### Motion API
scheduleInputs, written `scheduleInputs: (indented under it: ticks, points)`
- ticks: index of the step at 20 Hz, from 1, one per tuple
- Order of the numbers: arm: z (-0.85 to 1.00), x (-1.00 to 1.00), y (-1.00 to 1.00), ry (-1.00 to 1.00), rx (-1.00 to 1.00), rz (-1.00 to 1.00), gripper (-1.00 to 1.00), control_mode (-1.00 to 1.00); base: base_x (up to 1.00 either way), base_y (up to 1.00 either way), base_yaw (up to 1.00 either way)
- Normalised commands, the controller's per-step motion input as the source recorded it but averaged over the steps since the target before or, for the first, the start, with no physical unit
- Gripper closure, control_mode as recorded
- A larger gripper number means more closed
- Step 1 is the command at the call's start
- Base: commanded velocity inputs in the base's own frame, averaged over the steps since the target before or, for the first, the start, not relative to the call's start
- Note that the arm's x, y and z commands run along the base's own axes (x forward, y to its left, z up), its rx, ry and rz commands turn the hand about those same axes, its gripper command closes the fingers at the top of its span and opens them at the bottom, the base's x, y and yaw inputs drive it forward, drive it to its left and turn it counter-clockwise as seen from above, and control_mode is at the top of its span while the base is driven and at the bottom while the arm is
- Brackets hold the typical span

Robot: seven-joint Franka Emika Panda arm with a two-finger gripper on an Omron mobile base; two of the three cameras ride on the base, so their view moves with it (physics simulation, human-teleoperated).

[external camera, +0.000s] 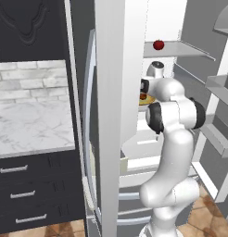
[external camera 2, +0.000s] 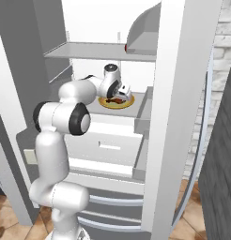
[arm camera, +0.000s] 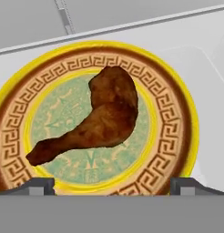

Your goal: Transport the chicken drumstick from the fridge to the microwave and turn on the microwave.

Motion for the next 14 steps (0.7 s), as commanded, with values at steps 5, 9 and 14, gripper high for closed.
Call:
scheduleInputs:
  ticks: [5, 9, 14]
  points:
    - [-0.11, 0.42, -0.01, 0.0, 0.0, 0.0, -1.0, -1.0, 0.0, 0.0, 0.0]
    - [-0.03, 0.43, -0.06, 0.0, 0.01, 0.0, -1.0, -1.0, 0.0, 0.0, 0.0]
    - [-0.1, 0.36, -0.12, 0.0, 0.0, 0.0, -1.0, -1.0, 0.0, 0.0, 0.0]
